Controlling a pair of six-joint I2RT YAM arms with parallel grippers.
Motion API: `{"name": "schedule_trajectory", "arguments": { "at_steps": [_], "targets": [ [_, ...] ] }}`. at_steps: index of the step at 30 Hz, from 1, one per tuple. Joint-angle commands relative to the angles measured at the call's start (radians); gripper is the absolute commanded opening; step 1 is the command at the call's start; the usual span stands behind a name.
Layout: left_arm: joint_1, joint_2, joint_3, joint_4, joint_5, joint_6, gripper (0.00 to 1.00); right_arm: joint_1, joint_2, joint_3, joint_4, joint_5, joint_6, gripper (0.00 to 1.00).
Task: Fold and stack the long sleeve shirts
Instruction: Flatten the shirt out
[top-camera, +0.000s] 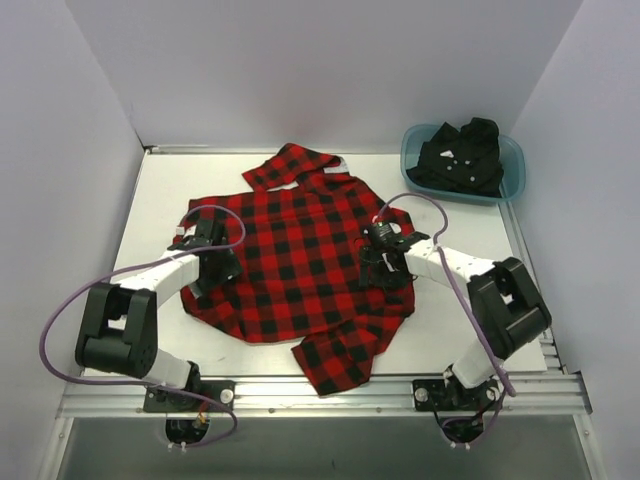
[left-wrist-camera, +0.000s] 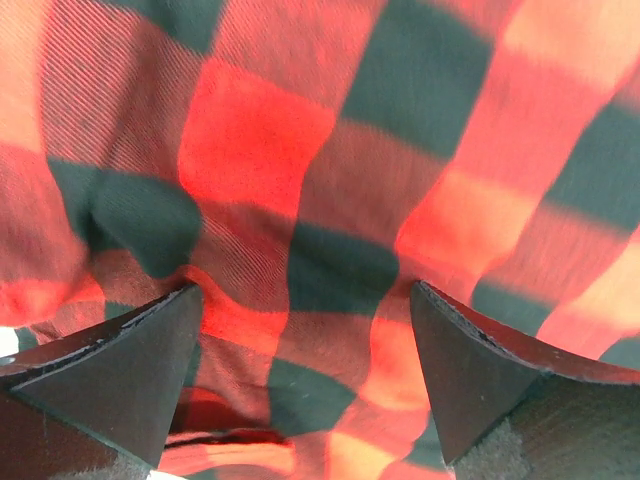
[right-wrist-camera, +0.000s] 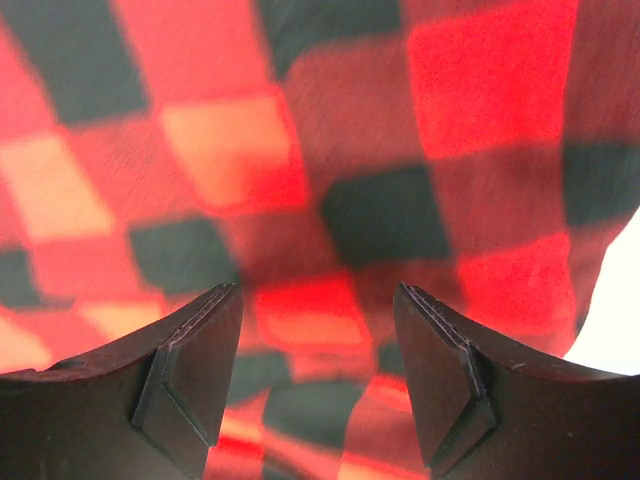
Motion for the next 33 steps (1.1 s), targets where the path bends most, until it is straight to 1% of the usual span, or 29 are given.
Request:
{"name": "schedule_trajectory", "arguments": {
  "at_steps": [1, 3, 4, 6, 8, 10, 11, 12, 13, 14, 15, 16, 17, 18, 21, 22, 24, 26, 28, 33],
  "targets": [
    [0.064, 0.177, 0.080, 0.113, 0.006, -0.025, 0.97, -0.040, 0.083, 0.061, 0.033, 0.016, 0.031, 0.62],
    [0.081, 0.262, 0.148, 0.121, 0.018, -0.008, 0.97, -0.066, 0.129, 0.102, 0.044, 0.014, 0.030, 0.62],
    [0.086, 0.289, 0.215, 0.128, 0.028, 0.019, 0.97, -0.072, 0.143, 0.121, 0.042, 0.014, 0.021, 0.62],
    [0.092, 0.339, 0.278, 0.129, 0.044, 0.048, 0.97, -0.083, 0.167, 0.171, 0.042, 0.014, 0.010, 0.62],
    [0.090, 0.343, 0.350, 0.112, 0.053, 0.088, 0.97, -0.080, 0.149, 0.193, 0.041, 0.013, -0.016, 0.62],
    [0.086, 0.288, 0.364, 0.078, 0.024, 0.113, 0.97, -0.066, 0.115, 0.205, 0.026, -0.011, -0.030, 0.63],
    [0.084, 0.254, 0.357, 0.072, 0.012, 0.117, 0.97, -0.060, 0.071, 0.202, 0.016, -0.010, -0.041, 0.63],
    [0.084, 0.170, 0.328, 0.049, 0.001, 0.119, 0.97, -0.057, 0.045, 0.196, 0.001, -0.009, -0.044, 0.63],
    [0.084, 0.124, 0.309, 0.034, -0.010, 0.111, 0.97, -0.051, 0.017, 0.172, -0.005, -0.012, -0.045, 0.63],
    [0.084, 0.073, 0.280, 0.021, -0.028, 0.104, 0.97, -0.048, -0.045, 0.153, -0.010, -0.015, -0.045, 0.63],
    [0.083, -0.029, 0.224, -0.008, -0.036, 0.095, 0.98, -0.046, -0.078, 0.135, -0.017, -0.022, -0.048, 0.63],
    [0.083, -0.083, 0.181, -0.017, -0.040, 0.075, 0.98, -0.043, -0.108, 0.112, -0.020, -0.029, -0.049, 0.64],
    [0.081, -0.135, 0.144, -0.029, -0.039, 0.059, 0.97, -0.042, -0.168, 0.074, -0.025, -0.032, -0.050, 0.64],
    [0.080, -0.226, 0.075, -0.061, -0.036, 0.044, 0.97, -0.039, -0.197, 0.051, -0.039, -0.039, -0.049, 0.64],
    [0.067, -0.362, -0.010, -0.124, -0.001, -0.014, 0.97, -0.033, -0.299, -0.021, -0.074, -0.035, -0.047, 0.65],
    [0.060, -0.387, -0.054, -0.138, 0.009, -0.048, 0.97, -0.033, -0.323, -0.037, -0.086, -0.030, -0.047, 0.65],
    [0.029, -0.438, -0.094, -0.170, 0.022, -0.080, 0.96, -0.033, -0.391, -0.086, -0.106, -0.022, -0.047, 0.65],
    [0.003, -0.460, -0.140, -0.175, 0.015, -0.129, 0.91, -0.033, -0.447, -0.118, -0.116, -0.016, -0.044, 0.65],
    [-0.034, -0.447, -0.157, -0.174, -0.014, -0.166, 0.89, -0.031, -0.474, -0.155, -0.122, -0.018, -0.038, 0.65],
    [-0.098, -0.328, -0.141, -0.123, -0.062, -0.208, 0.86, -0.033, -0.492, -0.195, -0.123, -0.030, -0.035, 0.65]
  ]
}}
